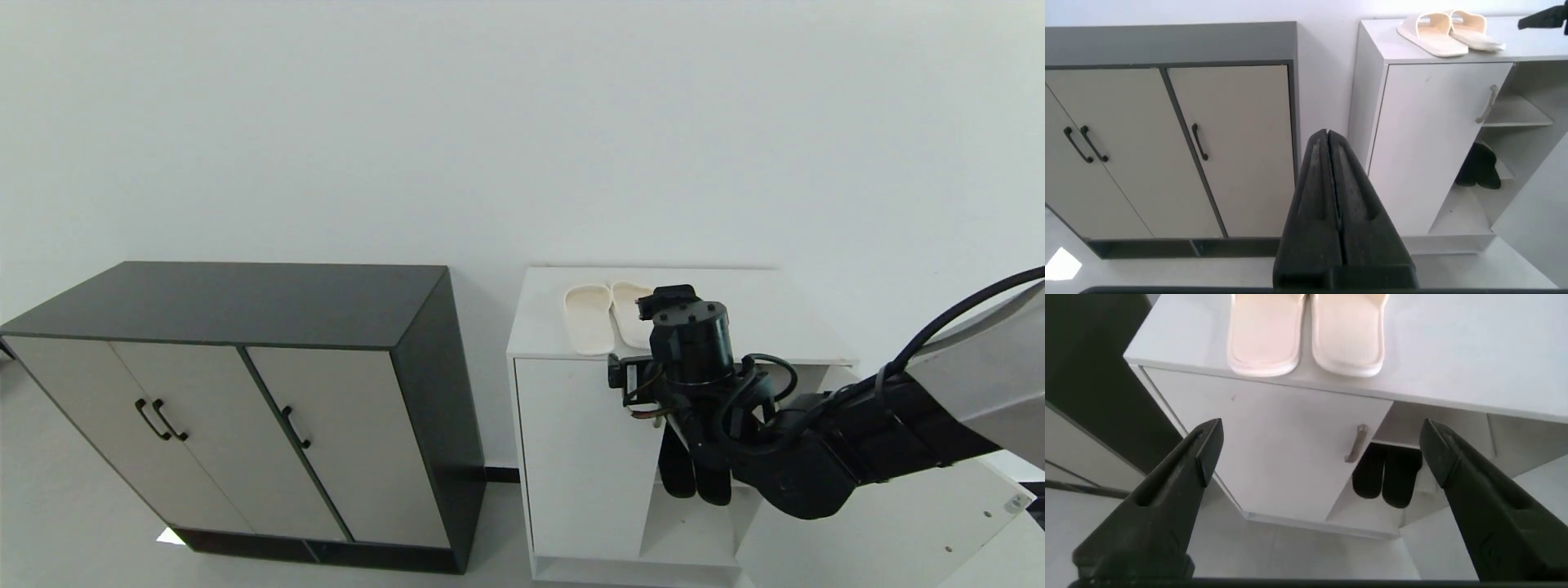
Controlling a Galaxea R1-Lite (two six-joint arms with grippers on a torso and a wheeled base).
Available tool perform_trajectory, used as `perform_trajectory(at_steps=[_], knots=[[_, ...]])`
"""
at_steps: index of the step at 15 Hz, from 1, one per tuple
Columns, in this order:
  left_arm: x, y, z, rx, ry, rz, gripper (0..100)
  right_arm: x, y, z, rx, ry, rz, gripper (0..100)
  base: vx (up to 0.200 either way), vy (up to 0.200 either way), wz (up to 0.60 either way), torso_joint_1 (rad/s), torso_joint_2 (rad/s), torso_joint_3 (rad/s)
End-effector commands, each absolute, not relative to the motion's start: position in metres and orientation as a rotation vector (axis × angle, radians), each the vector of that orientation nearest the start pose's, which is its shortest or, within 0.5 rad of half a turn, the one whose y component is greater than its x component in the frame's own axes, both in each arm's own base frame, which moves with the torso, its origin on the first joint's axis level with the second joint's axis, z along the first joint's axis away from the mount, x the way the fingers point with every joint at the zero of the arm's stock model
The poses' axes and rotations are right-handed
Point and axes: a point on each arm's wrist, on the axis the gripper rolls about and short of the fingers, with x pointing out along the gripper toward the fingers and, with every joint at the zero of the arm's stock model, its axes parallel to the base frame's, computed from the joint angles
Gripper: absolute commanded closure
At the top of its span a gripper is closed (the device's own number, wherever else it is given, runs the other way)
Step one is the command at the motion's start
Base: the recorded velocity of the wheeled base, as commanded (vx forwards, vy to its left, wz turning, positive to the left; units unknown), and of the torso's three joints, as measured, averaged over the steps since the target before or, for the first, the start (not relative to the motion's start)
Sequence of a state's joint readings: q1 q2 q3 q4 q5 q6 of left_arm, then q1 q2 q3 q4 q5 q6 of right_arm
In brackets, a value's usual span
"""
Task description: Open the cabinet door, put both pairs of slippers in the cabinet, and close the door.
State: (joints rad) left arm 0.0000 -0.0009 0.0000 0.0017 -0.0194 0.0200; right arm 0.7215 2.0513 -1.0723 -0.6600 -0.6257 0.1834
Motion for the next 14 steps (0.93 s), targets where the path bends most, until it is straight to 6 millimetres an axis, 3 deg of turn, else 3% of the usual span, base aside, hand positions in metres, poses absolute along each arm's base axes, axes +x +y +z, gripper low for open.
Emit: perform_trajectory(at_steps=[1,12,14], knots=[[-0.023,0.000,0.075,0.020,0.001,-0.020,100,0.307,0.252,0.119,-0.031,0.276,0.067,0,0.200,0.000,0.00,-0.012,0.01,0.007],[-0.023,0.000,0.075,0.020,0.001,-0.020,100,0.319,0.261,0.087,-0.021,0.278,0.094,0,0.200,0.000,0.00,0.004,0.00,0.003],[-0.023,0.000,0.075,0.025,0.001,-0.020,100,0.325,0.260,0.081,-0.010,0.274,0.109,0,0.000,0.000,0.00,0.000,0.00,0.000]])
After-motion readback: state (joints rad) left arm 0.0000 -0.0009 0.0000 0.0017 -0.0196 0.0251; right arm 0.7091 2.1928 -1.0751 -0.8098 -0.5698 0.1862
